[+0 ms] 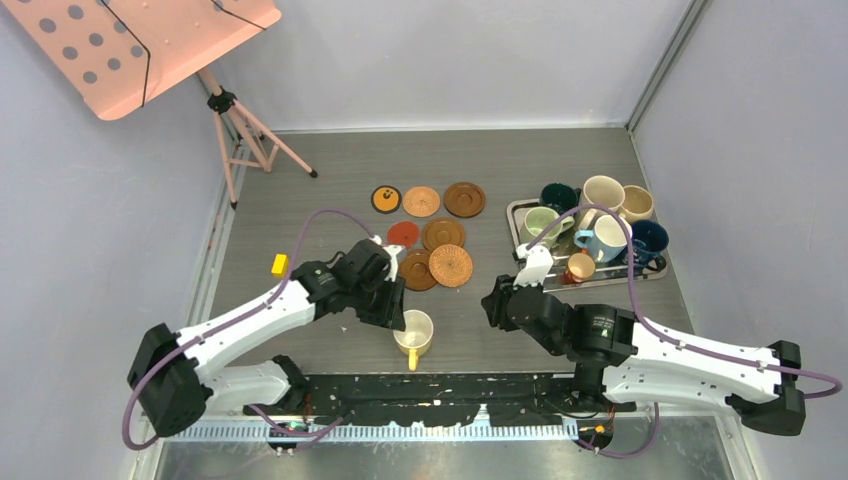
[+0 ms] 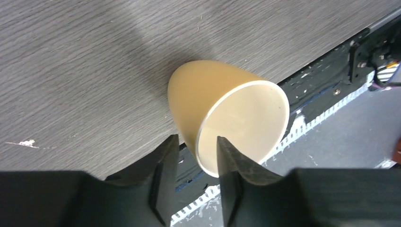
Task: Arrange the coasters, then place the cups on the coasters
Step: Pick up the cup at the corner of the board.
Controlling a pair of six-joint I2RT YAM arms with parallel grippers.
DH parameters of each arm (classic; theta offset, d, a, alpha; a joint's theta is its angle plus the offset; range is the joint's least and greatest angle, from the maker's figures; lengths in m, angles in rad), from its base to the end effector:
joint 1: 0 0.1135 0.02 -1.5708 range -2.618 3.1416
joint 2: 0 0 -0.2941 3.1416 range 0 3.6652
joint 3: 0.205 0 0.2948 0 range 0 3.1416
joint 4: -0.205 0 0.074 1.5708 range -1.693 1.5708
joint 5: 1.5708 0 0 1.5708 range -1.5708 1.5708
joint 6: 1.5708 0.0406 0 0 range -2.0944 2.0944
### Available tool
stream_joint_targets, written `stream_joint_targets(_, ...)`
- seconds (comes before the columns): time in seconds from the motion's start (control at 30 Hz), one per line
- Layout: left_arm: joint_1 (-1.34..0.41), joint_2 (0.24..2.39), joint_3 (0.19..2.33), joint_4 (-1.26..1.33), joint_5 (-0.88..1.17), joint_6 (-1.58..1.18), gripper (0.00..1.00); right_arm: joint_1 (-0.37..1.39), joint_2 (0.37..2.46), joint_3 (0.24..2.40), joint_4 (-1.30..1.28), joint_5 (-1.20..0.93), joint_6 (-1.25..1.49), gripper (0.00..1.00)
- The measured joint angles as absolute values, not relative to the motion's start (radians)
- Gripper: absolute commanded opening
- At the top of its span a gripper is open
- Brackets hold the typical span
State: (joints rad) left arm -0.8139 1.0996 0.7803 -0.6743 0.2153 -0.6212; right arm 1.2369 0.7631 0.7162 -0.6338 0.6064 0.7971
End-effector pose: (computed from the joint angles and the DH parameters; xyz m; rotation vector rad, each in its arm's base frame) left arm 0.1594 -0.1814 0.2467 0.3518 2.7240 -0.7594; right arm 0.0815 0.1644 0.2956 -0.1548 2.1525 0.5147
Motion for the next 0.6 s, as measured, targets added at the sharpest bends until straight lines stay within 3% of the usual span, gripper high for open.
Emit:
stream_joint_targets(0.17, -0.859, 1.192, 0.855, -0.721, 0.155, -0.616, 0.00, 1.237, 0.754, 0.686, -0.632, 0.632, 0.805, 0.40)
stream_joint_targets(0.3, -0.870, 1.195, 0.889, -0.770, 0.088, -0.592, 0.00, 1.237, 0.769, 0.684, -0.629, 0.643, 0.807, 0.42)
stream_joint_targets(0.4, -0.870, 1.195, 0.944, -0.831, 0.026, -0.563, 0.00, 1.237, 0.781, 0.684, -0.628, 0.648, 0.805, 0.49)
stream_joint_targets(0.47, -0.859, 1.195, 0.992, -0.867, -0.016, -0.537, 0.00, 1.237, 0.783, 0.684, -0.628, 0.651, 0.804, 0.61)
stream_joint_targets(0.5, -0.847, 1.195, 1.024, -0.884, -0.032, -0.518, 0.00, 1.237, 0.783, 0.684, -0.628, 0.651, 0.803, 0.74)
stream_joint_targets(0.6, -0.780, 1.205, 1.132, -0.923, -0.060, -0.467, 0.00, 1.237, 0.783, 0.684, -0.626, 0.655, 0.803, 0.95)
